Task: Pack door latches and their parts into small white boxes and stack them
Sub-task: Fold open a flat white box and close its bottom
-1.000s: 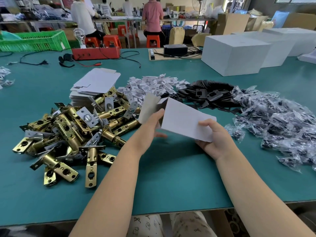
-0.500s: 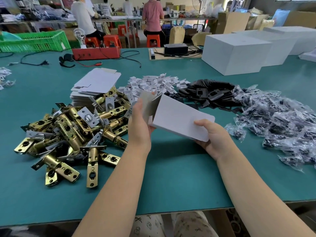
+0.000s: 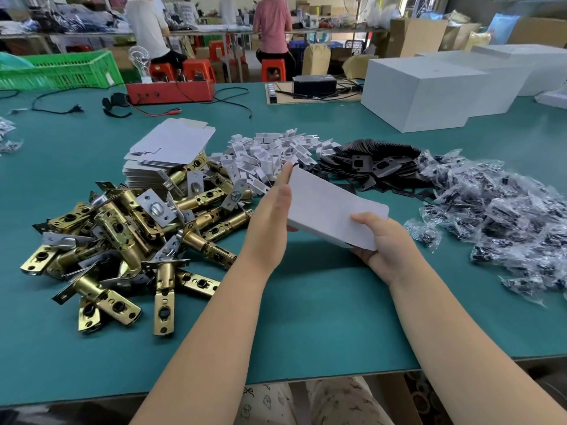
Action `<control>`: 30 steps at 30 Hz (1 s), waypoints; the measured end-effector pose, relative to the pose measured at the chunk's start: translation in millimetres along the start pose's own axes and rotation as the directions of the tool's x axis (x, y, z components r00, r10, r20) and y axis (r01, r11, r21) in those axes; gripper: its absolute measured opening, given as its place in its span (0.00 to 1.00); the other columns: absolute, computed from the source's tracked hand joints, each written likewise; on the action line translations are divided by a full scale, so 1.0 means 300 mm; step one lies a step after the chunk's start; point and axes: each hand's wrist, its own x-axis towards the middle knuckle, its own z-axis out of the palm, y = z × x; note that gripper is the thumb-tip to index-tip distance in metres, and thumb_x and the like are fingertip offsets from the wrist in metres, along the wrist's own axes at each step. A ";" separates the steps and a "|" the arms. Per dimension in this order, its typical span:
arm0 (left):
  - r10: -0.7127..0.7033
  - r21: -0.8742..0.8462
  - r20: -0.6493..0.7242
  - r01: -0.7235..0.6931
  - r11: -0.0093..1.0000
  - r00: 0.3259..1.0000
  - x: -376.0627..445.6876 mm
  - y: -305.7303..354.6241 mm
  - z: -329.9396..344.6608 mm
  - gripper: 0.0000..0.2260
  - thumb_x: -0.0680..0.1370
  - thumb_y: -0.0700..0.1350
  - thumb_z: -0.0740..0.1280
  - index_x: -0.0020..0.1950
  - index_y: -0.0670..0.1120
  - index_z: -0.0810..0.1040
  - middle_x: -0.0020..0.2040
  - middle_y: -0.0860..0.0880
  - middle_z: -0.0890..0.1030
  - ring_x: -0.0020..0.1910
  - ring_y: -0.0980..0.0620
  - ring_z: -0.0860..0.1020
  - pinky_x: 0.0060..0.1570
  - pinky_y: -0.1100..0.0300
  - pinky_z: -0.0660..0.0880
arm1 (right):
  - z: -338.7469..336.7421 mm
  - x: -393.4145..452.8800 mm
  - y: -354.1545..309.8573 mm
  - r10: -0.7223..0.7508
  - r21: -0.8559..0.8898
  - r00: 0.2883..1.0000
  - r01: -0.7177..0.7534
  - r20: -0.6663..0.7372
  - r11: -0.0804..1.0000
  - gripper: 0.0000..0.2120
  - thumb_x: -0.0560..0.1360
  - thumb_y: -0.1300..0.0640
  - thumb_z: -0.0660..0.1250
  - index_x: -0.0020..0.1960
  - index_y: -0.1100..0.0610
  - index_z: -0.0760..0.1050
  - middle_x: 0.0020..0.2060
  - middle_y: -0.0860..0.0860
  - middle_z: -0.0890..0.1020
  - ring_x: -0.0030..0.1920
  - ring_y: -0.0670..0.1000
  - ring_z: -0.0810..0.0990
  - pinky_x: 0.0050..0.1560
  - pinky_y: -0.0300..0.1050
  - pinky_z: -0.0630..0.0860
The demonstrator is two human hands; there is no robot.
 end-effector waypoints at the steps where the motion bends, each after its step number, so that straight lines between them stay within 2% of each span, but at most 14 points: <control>1: -0.058 -0.066 -0.012 0.057 0.996 0.998 0.007 -0.005 -0.001 0.23 0.76 0.66 0.52 0.70 0.65 0.68 0.63 0.59 0.76 0.60 0.55 0.76 0.55 0.60 0.78 | -0.001 -0.001 0.000 -0.007 0.015 1.000 0.007 0.000 1.000 0.06 0.75 0.63 0.66 0.50 0.56 0.76 0.35 0.47 0.85 0.35 0.45 0.83 0.35 0.41 0.80; 3: -0.142 -0.177 -0.066 0.129 0.976 0.988 0.017 -0.003 -0.010 0.18 0.77 0.60 0.58 0.66 0.65 0.72 0.61 0.57 0.77 0.56 0.53 0.77 0.48 0.54 0.81 | 0.005 -0.005 0.002 -0.064 0.002 0.998 0.064 0.012 0.998 0.06 0.74 0.62 0.67 0.50 0.55 0.76 0.37 0.46 0.85 0.36 0.45 0.83 0.34 0.40 0.79; 6: -0.244 -0.280 -0.067 0.217 0.935 0.967 0.033 -0.011 -0.020 0.22 0.81 0.50 0.60 0.75 0.56 0.65 0.68 0.54 0.72 0.61 0.51 0.75 0.41 0.53 0.82 | 0.008 -0.007 -0.002 -0.196 0.028 0.980 0.196 -0.030 0.980 0.04 0.74 0.60 0.68 0.48 0.53 0.76 0.38 0.45 0.85 0.38 0.44 0.83 0.33 0.37 0.77; 8: -0.295 -0.369 -0.018 0.268 0.890 0.955 0.035 -0.028 -0.007 0.23 0.82 0.43 0.60 0.78 0.51 0.61 0.64 0.51 0.77 0.59 0.49 0.78 0.42 0.51 0.81 | -0.001 -0.005 -0.012 -0.195 0.131 0.978 0.203 -0.072 0.970 0.04 0.74 0.57 0.69 0.48 0.51 0.76 0.39 0.44 0.85 0.41 0.44 0.82 0.38 0.39 0.77; 10: -0.315 -0.382 -0.010 0.288 0.878 0.949 0.030 -0.035 0.019 0.24 0.82 0.40 0.60 0.78 0.52 0.60 0.59 0.51 0.78 0.52 0.50 0.80 0.41 0.52 0.81 | -0.005 -0.004 -0.017 -0.151 0.220 0.987 0.160 -0.055 0.962 0.06 0.72 0.56 0.69 0.49 0.51 0.76 0.41 0.45 0.85 0.44 0.46 0.82 0.43 0.44 0.78; 12: -0.300 -0.315 -0.021 0.279 0.907 0.954 0.022 -0.037 0.048 0.23 0.83 0.41 0.58 0.77 0.55 0.61 0.62 0.52 0.74 0.52 0.51 0.78 0.40 0.54 0.81 | 0.006 -0.011 -0.012 -0.115 0.201 0.993 0.110 0.016 0.973 0.11 0.67 0.55 0.70 0.49 0.52 0.76 0.42 0.48 0.84 0.45 0.49 0.82 0.46 0.51 0.80; 14: -0.292 -0.311 -0.038 0.266 0.912 0.956 0.016 -0.039 0.068 0.20 0.84 0.44 0.58 0.74 0.58 0.65 0.64 0.52 0.74 0.53 0.50 0.78 0.39 0.55 0.81 | 0.020 -0.022 -0.002 -0.093 0.157 0.993 0.080 0.074 0.984 0.17 0.63 0.56 0.70 0.51 0.55 0.75 0.43 0.50 0.83 0.44 0.51 0.82 0.44 0.54 0.82; 16: -0.302 -0.386 -0.062 0.256 0.886 0.951 0.016 -0.031 0.070 0.14 0.84 0.47 0.58 0.63 0.63 0.75 0.59 0.52 0.79 0.51 0.50 0.79 0.37 0.55 0.81 | 0.023 -0.027 0.000 -0.078 0.145 0.994 0.066 0.079 0.987 0.18 0.63 0.56 0.70 0.52 0.56 0.75 0.39 0.50 0.83 0.39 0.50 0.83 0.36 0.49 0.82; 18: -0.311 -0.449 -0.064 0.251 0.858 0.948 0.019 -0.026 0.066 0.14 0.84 0.49 0.58 0.53 0.66 0.80 0.51 0.55 0.83 0.48 0.52 0.81 0.36 0.55 0.81 | 0.018 -0.031 -0.003 -0.064 0.157 0.995 0.053 0.070 0.986 0.17 0.62 0.54 0.70 0.50 0.56 0.75 0.35 0.49 0.83 0.34 0.48 0.82 0.30 0.43 0.80; 22: -0.343 -0.496 -0.072 0.265 0.827 0.936 0.021 -0.036 0.063 0.10 0.83 0.50 0.60 0.59 0.61 0.78 0.55 0.50 0.82 0.50 0.50 0.80 0.36 0.55 0.80 | 0.018 -0.030 0.010 -0.090 0.120 0.990 0.076 0.110 0.990 0.21 0.63 0.55 0.70 0.55 0.58 0.74 0.36 0.48 0.83 0.35 0.47 0.82 0.30 0.42 0.79; 27: -0.364 -0.577 0.027 0.312 0.755 0.931 0.028 -0.030 0.037 0.14 0.83 0.51 0.57 0.68 0.58 0.73 0.57 0.50 0.82 0.51 0.51 0.79 0.36 0.56 0.78 | 0.024 -0.026 0.020 -0.182 0.040 0.976 0.179 0.121 0.983 0.23 0.64 0.55 0.72 0.58 0.57 0.75 0.42 0.47 0.84 0.41 0.47 0.83 0.31 0.44 0.80; 30: -0.325 -0.534 0.064 0.308 0.788 0.943 0.027 -0.035 0.029 0.17 0.83 0.57 0.55 0.69 0.55 0.73 0.60 0.49 0.81 0.54 0.50 0.79 0.41 0.56 0.79 | 0.027 -0.024 0.026 -0.201 0.000 0.976 0.202 0.083 0.979 0.27 0.63 0.53 0.73 0.61 0.58 0.75 0.45 0.47 0.85 0.44 0.47 0.83 0.33 0.43 0.80</control>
